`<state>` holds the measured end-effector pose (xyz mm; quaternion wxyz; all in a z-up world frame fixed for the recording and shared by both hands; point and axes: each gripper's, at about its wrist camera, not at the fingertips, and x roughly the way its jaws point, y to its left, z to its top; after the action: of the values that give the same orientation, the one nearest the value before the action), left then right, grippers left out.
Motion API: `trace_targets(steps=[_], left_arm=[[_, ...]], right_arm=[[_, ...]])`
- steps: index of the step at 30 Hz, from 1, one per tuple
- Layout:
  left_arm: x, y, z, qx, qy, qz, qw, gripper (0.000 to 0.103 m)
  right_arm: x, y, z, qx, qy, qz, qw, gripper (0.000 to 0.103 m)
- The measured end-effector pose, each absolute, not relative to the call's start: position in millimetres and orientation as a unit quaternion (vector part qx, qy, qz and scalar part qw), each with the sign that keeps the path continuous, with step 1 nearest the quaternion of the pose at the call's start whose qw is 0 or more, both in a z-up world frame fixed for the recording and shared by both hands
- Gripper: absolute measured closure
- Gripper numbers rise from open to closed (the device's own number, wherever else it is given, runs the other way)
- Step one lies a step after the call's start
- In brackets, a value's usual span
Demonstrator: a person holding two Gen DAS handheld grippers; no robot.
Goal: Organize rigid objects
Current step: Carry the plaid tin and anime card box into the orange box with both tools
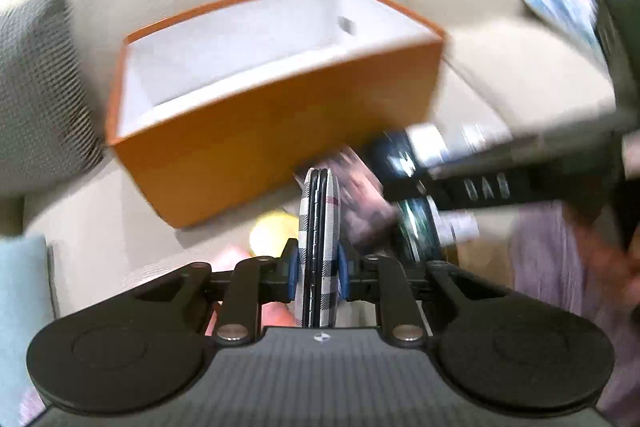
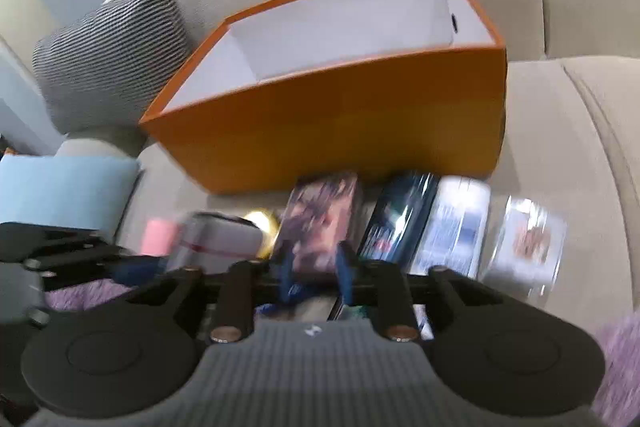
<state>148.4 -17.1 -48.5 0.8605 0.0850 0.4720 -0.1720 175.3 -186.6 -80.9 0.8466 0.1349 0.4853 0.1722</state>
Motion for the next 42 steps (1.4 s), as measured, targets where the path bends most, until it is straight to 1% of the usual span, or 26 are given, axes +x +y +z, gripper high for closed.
trace_targets(steps=[3,5,7,12,13,16,19,22,24,25,26,27,28,34,39,42], left_arm=[[175,1,-50,0.007,0.494,-0.152,0.856,0.082],[186,5,-54,-0.025,0.504,-0.15,0.85,0.082],[192,6,-58,-0.034,0.509,-0.146,0.847,0.082],[198,10,-67,-0.051,0.522,-0.142,0.84,0.082],[200,12,-69,-0.059,0.525,-0.143,0.837,0.082],[206,18,-80,-0.076,0.533,-0.142,0.83,0.082],[207,21,-85,-0.08,0.536,-0.14,0.829,0.082],[208,24,-86,-0.094,0.535,-0.142,0.828,0.082],[209,24,-88,-0.102,0.535,-0.142,0.827,0.082],[209,26,-88,-0.104,0.534,-0.141,0.827,0.082],[207,27,-88,-0.105,0.533,-0.139,0.828,0.082],[206,28,-88,-0.106,0.532,-0.137,0.829,0.082],[205,29,-87,-0.106,0.531,-0.135,0.829,0.082],[197,29,-88,-0.11,0.521,-0.129,0.837,0.082],[188,34,-89,-0.124,0.513,-0.121,0.841,0.082],[181,36,-85,-0.127,0.507,-0.121,0.844,0.082]], right_arm=[[201,-184,-90,0.144,0.511,0.176,0.829,0.074],[212,-182,-97,0.152,0.532,0.177,0.814,0.073],[220,-178,-103,0.149,0.55,0.169,0.804,0.068],[237,-167,-116,0.141,0.584,0.154,0.785,0.059],[240,-165,-118,0.143,0.586,0.155,0.782,0.054],[246,-159,-126,0.147,0.593,0.153,0.777,0.047],[252,-159,-134,0.169,0.597,0.153,0.769,0.043],[255,-159,-139,0.186,0.6,0.154,0.762,0.043],[254,-160,-138,0.192,0.6,0.152,0.761,0.044],[254,-158,-135,0.19,0.596,0.146,0.766,0.054],[251,-161,-129,0.191,0.588,0.144,0.773,0.059],[249,-163,-122,0.191,0.582,0.148,0.776,0.067],[248,-164,-117,0.191,0.578,0.154,0.778,0.071],[232,-152,-98,0.181,0.559,0.171,0.79,0.08],[223,-144,-92,0.177,0.556,0.159,0.797,0.08],[218,-147,-89,0.193,0.555,0.154,0.794,0.08]])
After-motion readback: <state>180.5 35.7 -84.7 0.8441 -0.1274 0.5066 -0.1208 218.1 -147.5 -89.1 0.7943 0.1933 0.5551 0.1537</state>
